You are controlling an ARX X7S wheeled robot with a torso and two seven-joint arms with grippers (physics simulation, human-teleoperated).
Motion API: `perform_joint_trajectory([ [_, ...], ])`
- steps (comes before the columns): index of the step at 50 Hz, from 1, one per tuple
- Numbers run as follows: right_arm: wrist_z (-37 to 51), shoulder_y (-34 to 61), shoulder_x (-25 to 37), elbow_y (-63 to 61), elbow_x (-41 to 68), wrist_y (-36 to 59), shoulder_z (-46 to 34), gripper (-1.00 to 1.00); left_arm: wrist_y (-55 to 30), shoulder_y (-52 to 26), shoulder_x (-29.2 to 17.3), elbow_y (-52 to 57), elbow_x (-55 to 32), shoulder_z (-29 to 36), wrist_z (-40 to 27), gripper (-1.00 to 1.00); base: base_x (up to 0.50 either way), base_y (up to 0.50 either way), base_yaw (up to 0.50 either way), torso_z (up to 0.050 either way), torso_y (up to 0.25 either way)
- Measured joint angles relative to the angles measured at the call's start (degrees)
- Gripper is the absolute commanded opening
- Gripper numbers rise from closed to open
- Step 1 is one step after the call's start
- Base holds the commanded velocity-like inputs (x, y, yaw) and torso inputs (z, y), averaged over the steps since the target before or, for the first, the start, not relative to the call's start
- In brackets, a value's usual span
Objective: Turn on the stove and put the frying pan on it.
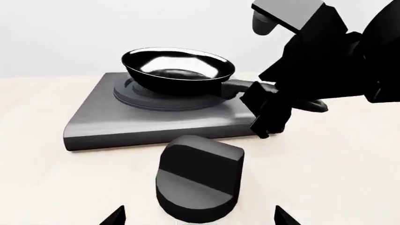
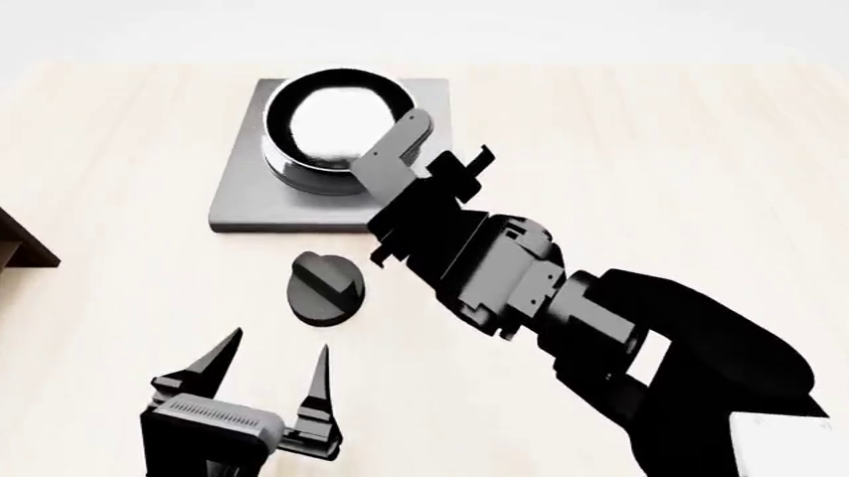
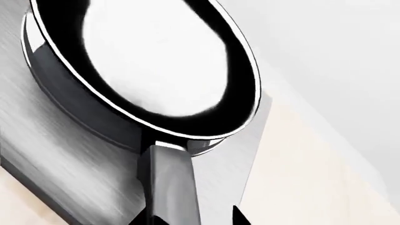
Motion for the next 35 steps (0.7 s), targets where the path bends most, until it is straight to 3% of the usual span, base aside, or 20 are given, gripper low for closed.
perform_joint_trajectory([
  [35,-3.5,4.4,0.9,-1.1,9.1,0.2,-0.6,1.00,-0.1,-0.2,-0.3,-0.2,-0.4,0.1,-0.5,1.00,0.00,0.00,0.00,0.000,0.000],
])
